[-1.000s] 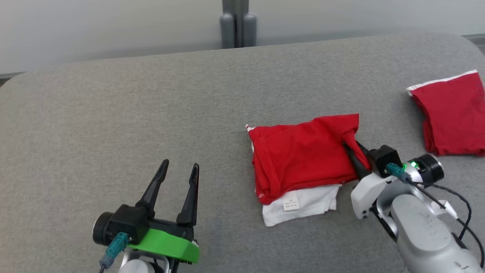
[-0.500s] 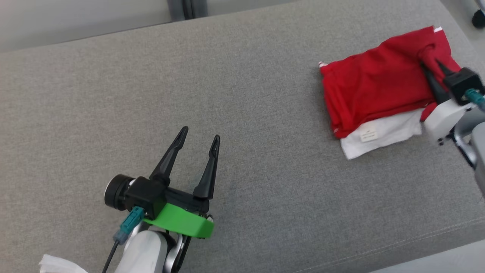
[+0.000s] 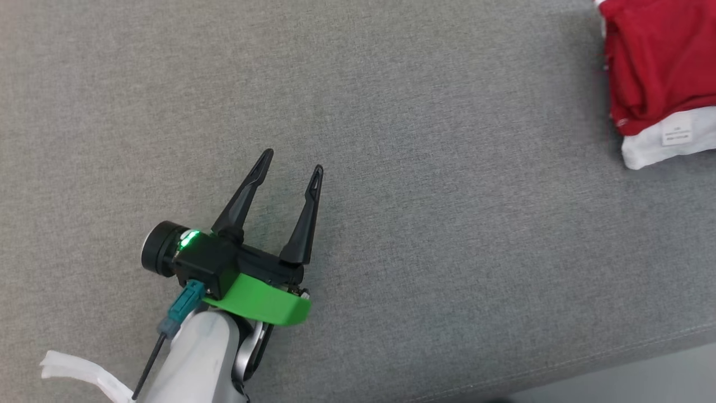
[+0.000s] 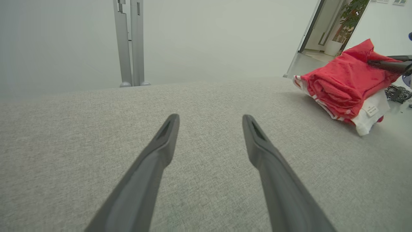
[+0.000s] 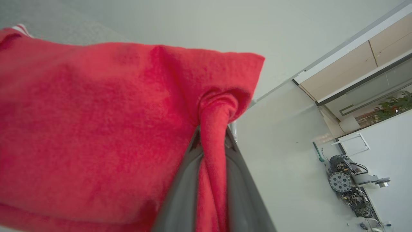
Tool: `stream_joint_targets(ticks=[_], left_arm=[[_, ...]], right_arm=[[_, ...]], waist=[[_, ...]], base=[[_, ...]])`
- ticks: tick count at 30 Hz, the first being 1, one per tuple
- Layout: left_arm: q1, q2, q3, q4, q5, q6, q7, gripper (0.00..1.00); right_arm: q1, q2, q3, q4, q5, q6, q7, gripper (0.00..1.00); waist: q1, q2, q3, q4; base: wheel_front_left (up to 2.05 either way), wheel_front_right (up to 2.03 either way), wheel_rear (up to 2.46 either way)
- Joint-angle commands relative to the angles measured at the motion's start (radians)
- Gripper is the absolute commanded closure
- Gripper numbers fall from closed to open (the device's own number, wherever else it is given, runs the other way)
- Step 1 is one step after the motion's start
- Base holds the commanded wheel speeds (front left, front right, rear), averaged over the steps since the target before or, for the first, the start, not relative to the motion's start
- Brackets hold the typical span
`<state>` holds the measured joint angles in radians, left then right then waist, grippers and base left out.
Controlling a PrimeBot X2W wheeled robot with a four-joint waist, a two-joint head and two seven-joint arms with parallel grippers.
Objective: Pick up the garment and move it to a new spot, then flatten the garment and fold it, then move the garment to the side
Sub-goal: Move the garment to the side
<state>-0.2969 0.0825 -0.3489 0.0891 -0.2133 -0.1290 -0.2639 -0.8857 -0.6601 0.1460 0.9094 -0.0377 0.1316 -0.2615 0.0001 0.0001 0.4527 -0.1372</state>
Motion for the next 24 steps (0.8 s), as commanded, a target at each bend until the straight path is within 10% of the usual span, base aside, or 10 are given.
stream_joint_targets(ticks=[1,8,9,10,24], left_arm=[[-0.021,0.008,0.003,-0.001,0.005,-0.002,0.000,0.00],[-0.034,0.015,0.006,-0.001,-0.001,-0.002,0.000,0.00],[-0.035,0.015,0.005,-0.001,-0.002,-0.002,0.000,0.00],[-0.036,0.015,0.005,0.001,-0.003,-0.002,0.000,0.00],[0.027,-0.016,0.062,0.018,-0.034,-0.002,0.000,0.00]], right_arm=[[-0.012,-0.005,-0.023,0.021,-0.017,-0.002,-0.003,1.00],[-0.030,0.005,-0.127,0.100,-0.075,-0.002,-0.004,1.00],[-0.032,0.008,-0.144,0.105,-0.081,-0.002,-0.004,0.08],[-0.032,0.014,-0.156,0.111,-0.090,-0.002,-0.004,0.00],[0.048,0.135,-0.243,-0.001,-0.160,-0.002,-0.004,0.00]], waist=[[-0.0001,-0.0001,0.038,0.035],[-0.0001,-0.0001,0.059,0.052],[-0.0001,-0.0001,0.059,0.053],[-0.0001,-0.0001,0.058,0.054],[-0.0001,-0.0001,-0.136,0.075]], base=[[0.00,0.00,0.00],[0.00,0.00,0.00],[0.00,0.00,0.00],[0.00,0.00,0.00],[0.00,0.00,0.00]])
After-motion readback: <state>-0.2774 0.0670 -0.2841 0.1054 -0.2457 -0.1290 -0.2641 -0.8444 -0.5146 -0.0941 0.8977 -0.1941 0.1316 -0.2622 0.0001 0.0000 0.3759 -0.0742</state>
